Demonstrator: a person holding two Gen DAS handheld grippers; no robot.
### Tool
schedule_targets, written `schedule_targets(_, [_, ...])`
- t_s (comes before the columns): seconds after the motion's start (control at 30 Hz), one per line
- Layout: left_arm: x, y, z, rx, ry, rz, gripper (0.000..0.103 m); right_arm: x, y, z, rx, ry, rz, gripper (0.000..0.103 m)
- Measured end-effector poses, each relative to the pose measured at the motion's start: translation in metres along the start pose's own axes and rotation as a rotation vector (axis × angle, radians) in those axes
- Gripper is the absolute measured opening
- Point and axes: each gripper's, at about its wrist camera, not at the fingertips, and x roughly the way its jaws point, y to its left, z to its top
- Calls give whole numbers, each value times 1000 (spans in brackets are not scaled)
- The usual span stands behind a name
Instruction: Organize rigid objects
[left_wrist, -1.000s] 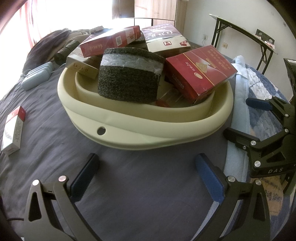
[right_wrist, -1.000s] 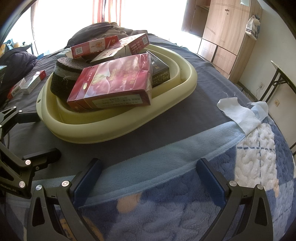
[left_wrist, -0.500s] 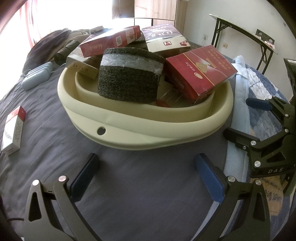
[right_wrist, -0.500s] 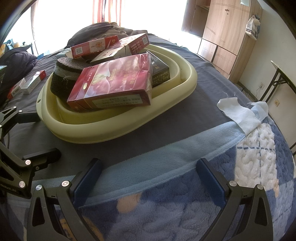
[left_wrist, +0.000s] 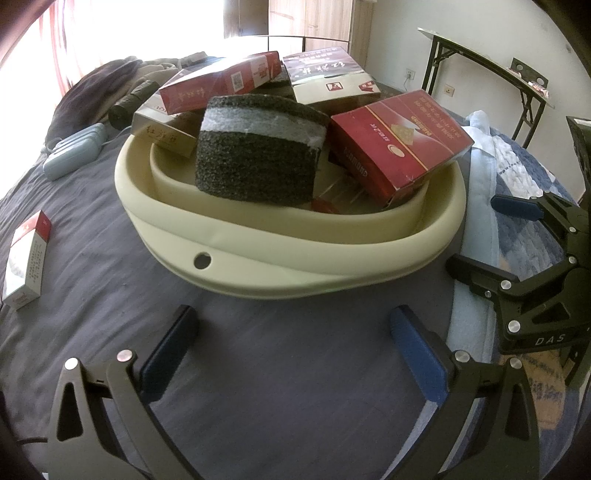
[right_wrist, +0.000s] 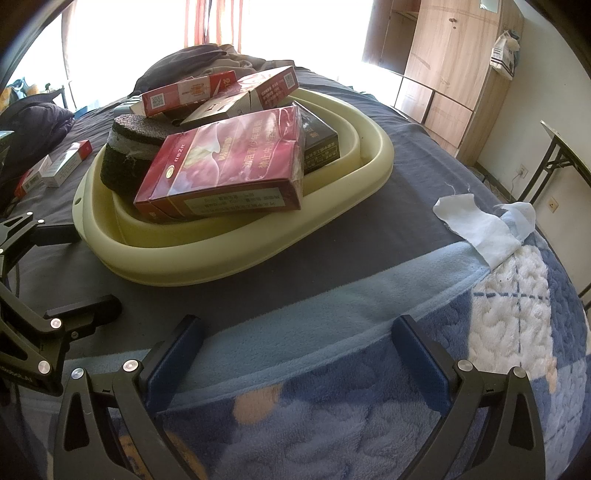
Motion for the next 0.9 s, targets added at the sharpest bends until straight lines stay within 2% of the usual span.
schedule_targets(0.9, [0,2,0,-18,2,11,103,0,0,0,0,0,0,103])
